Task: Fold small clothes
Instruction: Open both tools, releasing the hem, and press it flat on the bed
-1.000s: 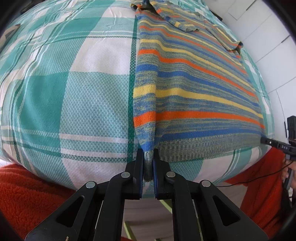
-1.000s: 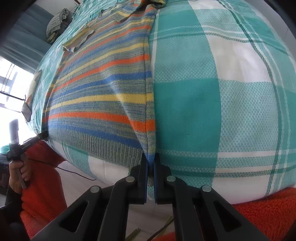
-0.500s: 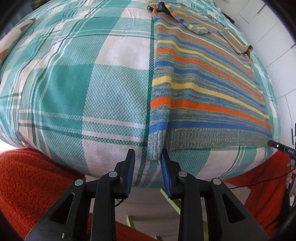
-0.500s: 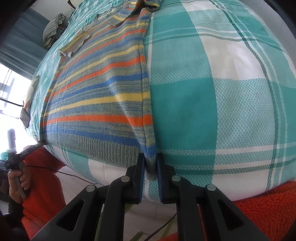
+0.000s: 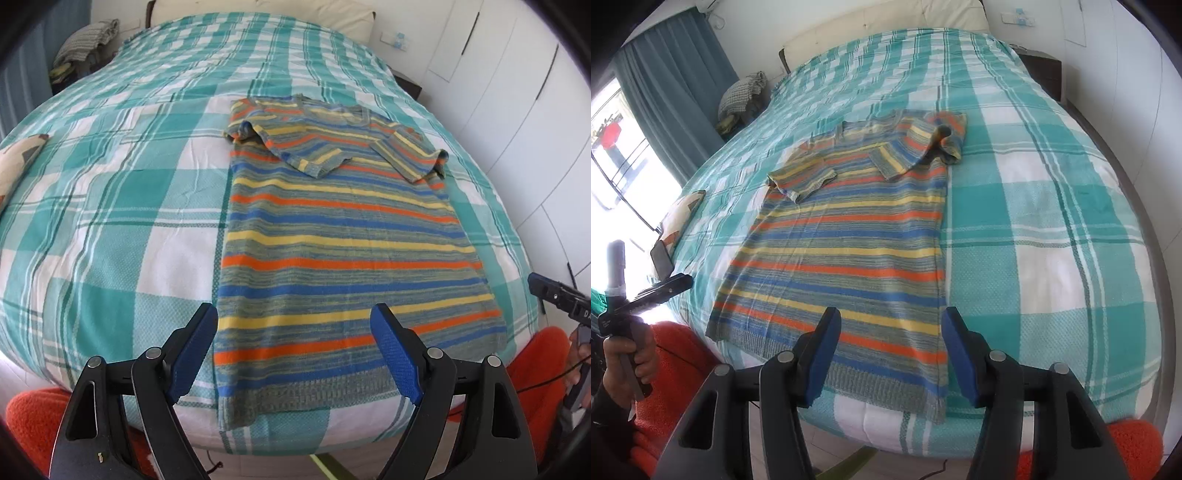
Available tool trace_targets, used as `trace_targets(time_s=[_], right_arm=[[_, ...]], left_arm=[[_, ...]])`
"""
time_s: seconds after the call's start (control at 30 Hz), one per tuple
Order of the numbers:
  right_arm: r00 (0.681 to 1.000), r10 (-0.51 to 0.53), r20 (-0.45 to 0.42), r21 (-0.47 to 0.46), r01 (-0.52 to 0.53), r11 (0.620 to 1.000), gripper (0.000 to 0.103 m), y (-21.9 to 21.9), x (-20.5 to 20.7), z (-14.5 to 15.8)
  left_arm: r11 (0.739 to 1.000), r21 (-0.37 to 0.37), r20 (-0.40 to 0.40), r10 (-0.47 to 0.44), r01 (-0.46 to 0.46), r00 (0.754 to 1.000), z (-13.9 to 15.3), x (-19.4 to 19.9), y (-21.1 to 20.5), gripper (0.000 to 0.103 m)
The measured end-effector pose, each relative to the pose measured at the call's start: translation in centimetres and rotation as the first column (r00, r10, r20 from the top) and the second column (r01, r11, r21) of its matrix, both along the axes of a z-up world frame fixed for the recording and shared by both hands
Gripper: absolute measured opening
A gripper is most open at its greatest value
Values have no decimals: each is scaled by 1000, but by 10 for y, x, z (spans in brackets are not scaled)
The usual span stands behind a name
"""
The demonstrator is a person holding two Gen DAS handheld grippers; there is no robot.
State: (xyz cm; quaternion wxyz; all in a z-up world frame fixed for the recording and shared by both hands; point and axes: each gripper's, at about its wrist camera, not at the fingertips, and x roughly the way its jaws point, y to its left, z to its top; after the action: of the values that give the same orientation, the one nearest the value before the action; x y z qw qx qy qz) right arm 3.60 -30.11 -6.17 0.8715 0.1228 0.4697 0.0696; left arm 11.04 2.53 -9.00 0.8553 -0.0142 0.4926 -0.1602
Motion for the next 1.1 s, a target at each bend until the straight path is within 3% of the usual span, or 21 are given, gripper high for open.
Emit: trace_targets(time_s=[0.07, 0.17, 0.23, 0.27, 0.43, 0.67, 1.1], right_arm=[[999, 40, -36, 36, -39, 999, 57, 15, 13, -21], [987, 45, -157, 47, -38, 998, 57, 24, 18, -64], [966, 33, -258, 25, -27, 999, 57, 23, 13, -93], [964, 25, -264, 31, -18, 999, 57, 21, 8, -100], [970, 12, -243, 32, -4, 999, 57, 21, 1, -100], [973, 26, -229, -18, -31, 999, 60, 27, 0, -102], [977, 29, -211, -16, -34, 999, 65, 30, -2, -102]], left_arm=[[999, 42, -53, -24, 26, 998, -24, 2, -13, 86], [987, 145, -151, -43, 65, 988, -60, -8, -16, 84], [983, 157, -158, -68, 93, 985, -69, -21, -13, 84], [979, 171, -157, -81, 108, 984, -69, -26, -14, 85], [969, 208, -170, -98, 133, 980, -73, -31, -19, 88], [968, 210, -165, -105, 139, 981, -73, -37, -18, 91], [966, 210, -175, -114, 151, 978, -66, -40, -26, 92]])
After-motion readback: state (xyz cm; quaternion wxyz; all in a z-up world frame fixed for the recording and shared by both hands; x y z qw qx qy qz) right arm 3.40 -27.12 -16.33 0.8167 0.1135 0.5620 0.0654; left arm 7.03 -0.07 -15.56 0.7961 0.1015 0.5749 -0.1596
